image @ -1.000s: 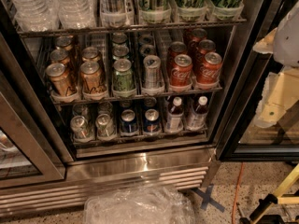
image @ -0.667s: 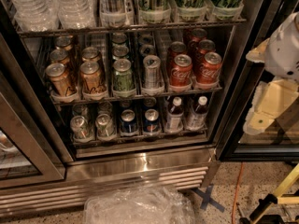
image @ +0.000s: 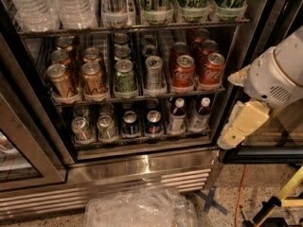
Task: Pick pepsi can from bottom shelf of fridge
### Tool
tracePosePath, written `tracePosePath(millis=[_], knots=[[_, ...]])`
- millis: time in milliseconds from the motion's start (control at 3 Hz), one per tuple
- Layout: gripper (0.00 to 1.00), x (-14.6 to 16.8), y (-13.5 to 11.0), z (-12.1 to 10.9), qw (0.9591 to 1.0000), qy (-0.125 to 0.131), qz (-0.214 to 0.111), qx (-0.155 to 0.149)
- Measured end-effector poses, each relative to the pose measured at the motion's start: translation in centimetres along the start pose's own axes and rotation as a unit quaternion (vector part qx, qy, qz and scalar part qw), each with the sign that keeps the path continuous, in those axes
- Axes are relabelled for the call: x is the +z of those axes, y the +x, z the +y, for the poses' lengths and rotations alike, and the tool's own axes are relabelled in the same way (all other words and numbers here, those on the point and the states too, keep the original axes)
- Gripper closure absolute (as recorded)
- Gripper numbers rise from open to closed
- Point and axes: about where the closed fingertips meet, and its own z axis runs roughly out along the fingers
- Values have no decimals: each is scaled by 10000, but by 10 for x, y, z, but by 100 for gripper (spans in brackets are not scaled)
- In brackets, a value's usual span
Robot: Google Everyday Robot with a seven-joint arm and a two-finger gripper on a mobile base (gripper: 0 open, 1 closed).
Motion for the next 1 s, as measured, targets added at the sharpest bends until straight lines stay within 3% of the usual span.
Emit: tracePosePath(millis=[333, 667, 1000], knots=[[0, 0, 0, 0, 10000, -1, 0, 0], [0, 15, -2, 4, 9998, -185, -35, 13], [0, 47, 5, 8, 9988, -419, -76, 245]])
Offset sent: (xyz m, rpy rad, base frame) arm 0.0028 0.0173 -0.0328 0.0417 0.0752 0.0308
